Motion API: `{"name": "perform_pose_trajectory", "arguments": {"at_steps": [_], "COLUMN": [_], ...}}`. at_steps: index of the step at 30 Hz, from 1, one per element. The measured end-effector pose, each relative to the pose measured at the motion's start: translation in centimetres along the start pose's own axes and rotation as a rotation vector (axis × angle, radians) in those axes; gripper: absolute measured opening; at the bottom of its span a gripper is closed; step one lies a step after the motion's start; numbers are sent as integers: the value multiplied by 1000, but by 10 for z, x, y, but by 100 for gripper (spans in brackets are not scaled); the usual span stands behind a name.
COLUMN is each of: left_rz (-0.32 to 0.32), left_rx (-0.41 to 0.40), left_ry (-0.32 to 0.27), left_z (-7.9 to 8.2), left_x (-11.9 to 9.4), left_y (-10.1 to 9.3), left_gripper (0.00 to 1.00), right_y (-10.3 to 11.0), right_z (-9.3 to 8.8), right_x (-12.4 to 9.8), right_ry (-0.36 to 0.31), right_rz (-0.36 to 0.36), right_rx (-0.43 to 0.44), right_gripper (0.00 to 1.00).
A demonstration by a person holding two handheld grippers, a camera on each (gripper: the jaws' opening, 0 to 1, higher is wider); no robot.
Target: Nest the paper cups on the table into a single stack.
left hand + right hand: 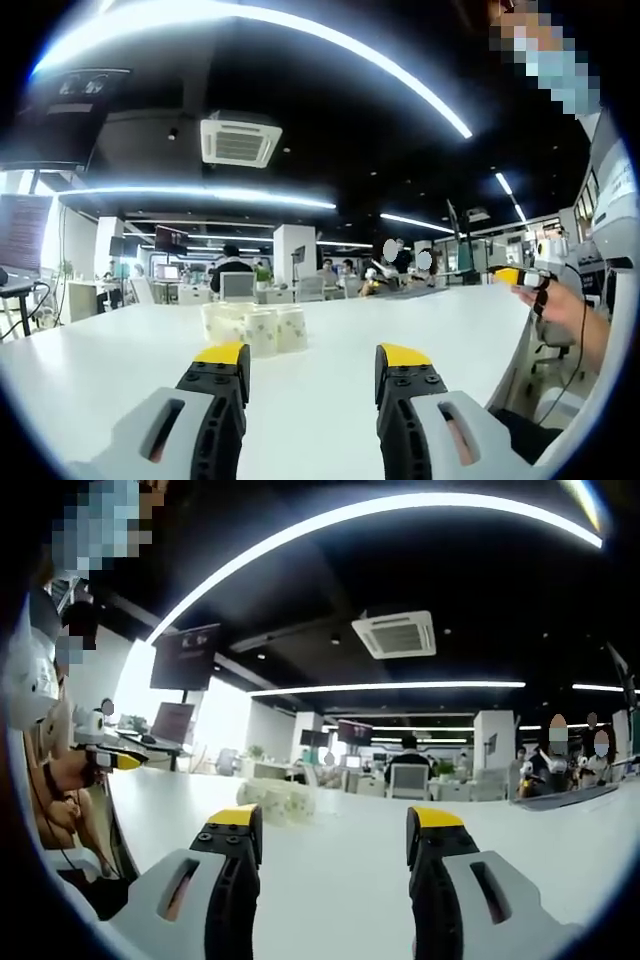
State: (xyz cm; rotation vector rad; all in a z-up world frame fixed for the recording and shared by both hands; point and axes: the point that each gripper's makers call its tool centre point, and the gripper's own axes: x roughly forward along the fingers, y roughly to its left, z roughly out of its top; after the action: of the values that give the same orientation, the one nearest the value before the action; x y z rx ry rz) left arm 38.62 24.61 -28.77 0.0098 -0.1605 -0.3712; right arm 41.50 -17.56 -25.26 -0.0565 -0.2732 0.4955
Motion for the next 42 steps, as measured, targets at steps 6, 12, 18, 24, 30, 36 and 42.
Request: {"name": "perform_pose_trajectory", "arguments": {"at_steps": [6, 12, 18, 24, 30, 36, 42], "left_rz": [20, 31, 52, 47, 30, 15, 14], "left_rx": [-9, 15, 25, 7, 12, 12, 7], "left_ry": [3, 8, -10, -1, 12, 17, 22], "left_z": [3, 8, 17, 9, 9, 9, 8], "left_x": [-3, 0, 2, 11, 21, 34, 38], "left_y": [9, 13, 25, 38, 42, 45, 51], "left_gripper": [52, 52, 52, 52, 52, 52, 53], "right_y": [-4, -5, -4, -5, -4, -6, -5], "right_z": [-3, -6, -7, -5, -8, -7, -8], "right_x": [-2, 0, 1, 2, 2, 4, 3], "right_ry": [4, 3, 9, 4, 11, 9, 9], "right_rz": [-9, -6, 0, -3, -6, -10, -7], "right_rx": [7, 11, 9, 9, 11, 10, 8], "right_gripper": [61, 61, 60, 60, 60, 60, 60]}}
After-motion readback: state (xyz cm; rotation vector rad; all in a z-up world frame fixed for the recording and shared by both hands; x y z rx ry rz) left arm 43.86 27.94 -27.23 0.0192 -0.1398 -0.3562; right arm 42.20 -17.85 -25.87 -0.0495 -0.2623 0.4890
